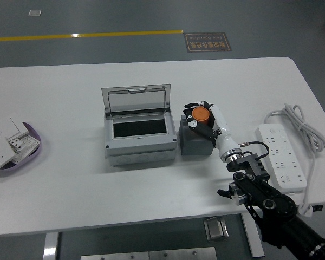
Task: Pick up the cylinder from the cube,place it in the box,flap close box
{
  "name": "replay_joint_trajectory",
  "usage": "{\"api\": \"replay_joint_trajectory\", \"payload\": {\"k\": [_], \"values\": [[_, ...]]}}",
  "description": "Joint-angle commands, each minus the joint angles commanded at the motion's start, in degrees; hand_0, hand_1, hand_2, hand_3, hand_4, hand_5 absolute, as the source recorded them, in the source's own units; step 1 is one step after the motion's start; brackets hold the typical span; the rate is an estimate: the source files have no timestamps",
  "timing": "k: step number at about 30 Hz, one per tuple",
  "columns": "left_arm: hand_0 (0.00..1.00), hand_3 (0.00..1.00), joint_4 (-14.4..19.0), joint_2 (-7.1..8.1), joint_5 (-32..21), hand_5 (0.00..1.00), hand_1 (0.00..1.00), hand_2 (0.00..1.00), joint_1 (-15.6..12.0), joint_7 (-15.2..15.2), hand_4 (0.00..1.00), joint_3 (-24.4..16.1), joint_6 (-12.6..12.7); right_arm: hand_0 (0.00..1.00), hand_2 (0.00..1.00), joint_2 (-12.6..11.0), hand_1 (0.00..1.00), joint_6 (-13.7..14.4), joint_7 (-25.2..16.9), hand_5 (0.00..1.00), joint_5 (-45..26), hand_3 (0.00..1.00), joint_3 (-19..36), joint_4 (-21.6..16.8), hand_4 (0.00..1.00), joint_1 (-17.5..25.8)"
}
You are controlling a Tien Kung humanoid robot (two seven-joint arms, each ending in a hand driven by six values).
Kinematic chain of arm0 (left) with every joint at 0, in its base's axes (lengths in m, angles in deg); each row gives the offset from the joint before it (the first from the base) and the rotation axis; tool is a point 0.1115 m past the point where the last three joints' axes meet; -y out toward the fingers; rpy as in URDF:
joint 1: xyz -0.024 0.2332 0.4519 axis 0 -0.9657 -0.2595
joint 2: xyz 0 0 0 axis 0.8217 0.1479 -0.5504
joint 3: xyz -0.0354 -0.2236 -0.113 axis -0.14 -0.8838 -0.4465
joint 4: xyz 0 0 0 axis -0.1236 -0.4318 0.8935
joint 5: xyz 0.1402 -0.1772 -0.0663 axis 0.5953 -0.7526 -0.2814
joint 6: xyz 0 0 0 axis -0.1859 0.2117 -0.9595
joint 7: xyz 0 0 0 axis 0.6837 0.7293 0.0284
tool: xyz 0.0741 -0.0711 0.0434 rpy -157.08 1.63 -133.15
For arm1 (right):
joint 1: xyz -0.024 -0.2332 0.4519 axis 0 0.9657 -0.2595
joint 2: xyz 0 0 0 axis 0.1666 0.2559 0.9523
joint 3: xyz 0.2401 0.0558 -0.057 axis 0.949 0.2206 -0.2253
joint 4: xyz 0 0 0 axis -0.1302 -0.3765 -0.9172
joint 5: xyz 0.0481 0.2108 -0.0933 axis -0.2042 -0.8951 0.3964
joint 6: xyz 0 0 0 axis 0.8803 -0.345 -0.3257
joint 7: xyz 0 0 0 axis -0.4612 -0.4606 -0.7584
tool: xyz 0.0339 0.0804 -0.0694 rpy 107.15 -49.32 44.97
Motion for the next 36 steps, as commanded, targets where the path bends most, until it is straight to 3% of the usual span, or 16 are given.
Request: {"api": "replay_joint_trajectory", "payload": {"k": [4, 5, 7, 12, 19, 22, 23, 24, 28, 29, 34, 36], "values": [[0.605, 0.597, 0.0, -0.01, 0.0, 0.257, 0.583, 0.558, 0.0, 0.0, 0.662, 0.0, 0.0, 0.400, 0.387, 0.0, 0.415, 0.6, -0.6, 0.002, -0.1, 0.303, -0.2, -0.1, 0.002, -0.1], [0.605, 0.598, 0.0, -0.03, 0.0, 0.258, 0.583, 0.558, 0.0, 0.0, 0.662, 0.0, 0.0, 0.348, 0.307, -0.1, 0.326, 0.9, -0.7, 0.002, -0.1, 0.249, -0.1, -0.3, 0.002, -0.1], [0.605, 0.598, 0.0, -0.06, 0.0, 0.258, 0.583, 0.558, 0.0, 0.1, 0.662, -0.1, 0.0, 0.348, 0.307, -0.2, 0.326, 1.5, -1.1, 0.002, 0.2, 0.249, 0.3, -0.9, 0.002, -0.1], [0.605, 0.597, 0.0, -0.07, 0.0, 0.257, 0.583, 0.558, -0.1, 0.0, 0.661, -0.2, 0.0, 0.337, 0.298, -0.8, 0.320, 3.3, -0.9, 0.002, 1.7, 0.236, 0.5, -5.1, 0.002, -0.3], [0.605, 0.598, 0.0, -0.06, -0.1, 0.258, 0.583, 0.558, -0.2, -0.1, 0.661, -0.3, 0.0, 0.321, 0.297, -1.2, 0.319, 5.1, 0.9, 0.002, 3.1, 0.232, -4.6, -13.3, 0.002, -2.4], [0.605, 0.598, 0.0, -0.03, 0.2, 0.258, 0.583, 0.558, -0.2, -0.2, 0.661, -0.5, 0.0, 0.321, 0.297, -1.0, 0.319, 5.4, 3.4, 0.002, 4.8, 0.232, -8.0, -15.4, 0.002, -4.9], [0.605, 0.598, 0.0, 0.00, 0.3, 0.261, 0.583, 0.558, -0.2, -0.2, 0.663, -0.6, 0.0, 0.257, 0.284, -0.8, 0.297, 5.3, 4.4, 0.002, 5.9, 0.229, -8.9, -15.6, 0.002, -5.8], [0.605, 0.598, 0.0, 0.04, 0.3, 0.261, 0.583, 0.558, -0.2, -0.3, 0.663, -0.7, 0.0, 0.257, 0.284, -0.7, 0.297, 5.1, 5.6, 0.002, 7.3, 0.229, -9.8, -15.5, 0.002, -6.8], [0.605, 0.598, 0.0, 0.17, 0.7, 0.261, 0.583, 0.558, -0.2, -0.3, 0.663, -0.9, 0.0, 0.257, 0.284, 0.0, 0.297, 2.8, 11.6, 0.002, 14.4, 0.229, -12.1, -14.9, 0.002, -11.3], [0.605, 0.598, 0.0, 0.20, 0.7, 0.267, 0.583, 0.559, -0.2, -0.4, 0.663, -1.0, 0.0, 0.053, 0.275, 0.2, 0.195, 2.2, 13.1, 0.002, 16.0, 0.223, -12.4, -14.8, 0.002, -12.2], [0.605, 0.598, 0.0, 0.33, 1.1, 0.267, 0.583, 0.559, -0.4, -0.7, 0.663, -1.3, 0.0, 0.053, 0.275, 0.7, 0.195, 1.2, 21.1, 0.002, 22.5, 0.223, -16.1, -13.6, 0.002, -16.8], [0.605, 0.599, 0.0, 0.39, 1.3, 0.270, 0.583, 0.559, -0.4, -0.7, 0.665, -1.4, 0.0, 0.002, 0.263, 0.7, 0.154, 1.2, 24.1, 0.002, 24.8, 0.215, -17.0, -13.2, 0.002, -18.0]]}}
